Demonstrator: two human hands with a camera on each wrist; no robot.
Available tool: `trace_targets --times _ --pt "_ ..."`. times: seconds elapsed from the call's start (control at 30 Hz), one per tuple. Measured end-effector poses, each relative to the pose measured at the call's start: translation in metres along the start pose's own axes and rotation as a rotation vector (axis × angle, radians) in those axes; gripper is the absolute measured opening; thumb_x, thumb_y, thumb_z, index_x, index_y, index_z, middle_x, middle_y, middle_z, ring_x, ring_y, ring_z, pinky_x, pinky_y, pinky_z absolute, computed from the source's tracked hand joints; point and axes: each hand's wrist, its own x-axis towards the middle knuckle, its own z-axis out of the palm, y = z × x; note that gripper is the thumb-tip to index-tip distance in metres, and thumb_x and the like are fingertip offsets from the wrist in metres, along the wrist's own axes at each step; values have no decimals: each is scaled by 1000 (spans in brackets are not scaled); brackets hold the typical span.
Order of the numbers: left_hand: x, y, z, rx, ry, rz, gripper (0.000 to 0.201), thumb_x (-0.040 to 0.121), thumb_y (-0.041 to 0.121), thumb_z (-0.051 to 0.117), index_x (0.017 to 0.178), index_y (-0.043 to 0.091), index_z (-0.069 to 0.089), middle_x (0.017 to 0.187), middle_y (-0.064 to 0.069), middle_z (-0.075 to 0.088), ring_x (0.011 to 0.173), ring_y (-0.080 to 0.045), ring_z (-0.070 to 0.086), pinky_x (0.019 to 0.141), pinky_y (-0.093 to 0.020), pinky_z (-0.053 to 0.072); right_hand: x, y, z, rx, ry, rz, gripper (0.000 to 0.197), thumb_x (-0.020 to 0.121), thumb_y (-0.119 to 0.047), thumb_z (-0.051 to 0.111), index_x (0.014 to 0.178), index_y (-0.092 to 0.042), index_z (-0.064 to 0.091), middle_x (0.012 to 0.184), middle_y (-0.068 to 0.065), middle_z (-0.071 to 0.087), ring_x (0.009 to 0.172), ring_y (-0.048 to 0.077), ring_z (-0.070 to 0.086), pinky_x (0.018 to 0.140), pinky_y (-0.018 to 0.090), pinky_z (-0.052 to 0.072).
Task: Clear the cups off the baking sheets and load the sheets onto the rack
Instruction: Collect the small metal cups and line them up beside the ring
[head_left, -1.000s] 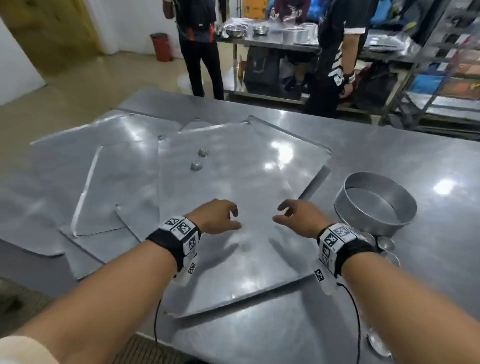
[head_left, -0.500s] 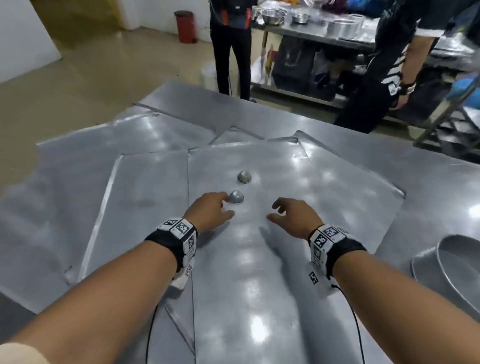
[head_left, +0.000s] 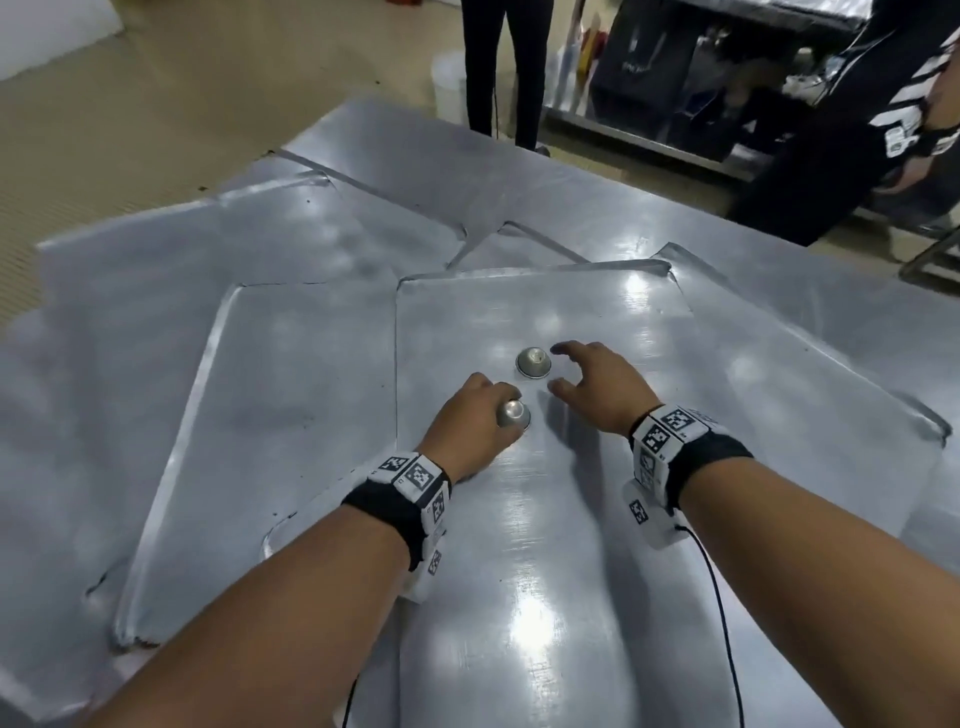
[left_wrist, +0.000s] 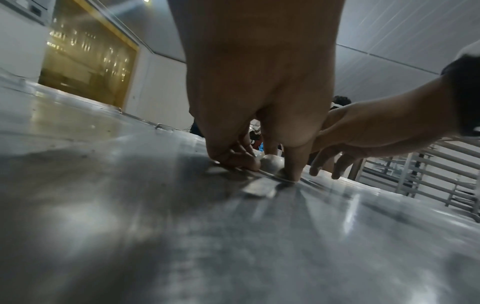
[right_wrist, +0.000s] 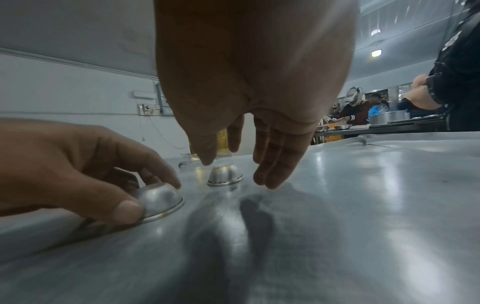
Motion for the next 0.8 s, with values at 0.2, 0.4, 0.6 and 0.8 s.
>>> trace_targets --times 0.2,0.4,0.6,0.8 --pt "0 -4 -1 -47 12 7 33 88 37 71 119 26 66 112 3 52 92 -16 58 80 -27 45 32 -15 12 -65 -84 -71 56 94 -31 60 148 -34 45 146 6 44 121 28 57 102 43 47" --pt "-4 0 -1 -44 11 11 36 88 35 72 120 23 65 115 1 53 95 -17 57 81 -25 42 7 -6 16 -86 -34 -44 35 91 -18 60 126 -23 59 127 8 57 105 32 61 86 36 49" --pt "-31 17 5 20 -2 44 30 91 36 68 114 17 63 113 1 54 92 -17 56 76 -26 39 -58 17 17 -83 -14 48 44 93 -25 61 136 -18 57 127 9 56 110 33 60 90 36 47" --pt "-74 38 26 145 -78 129 27 92 39 63 107 17 60 109 1 56 89 -22 58 76 -32 46 -130 32 27 -49 46 108 29 95 -26 59 122 -15 61 119 10 60 102 32 61 79 31 42"
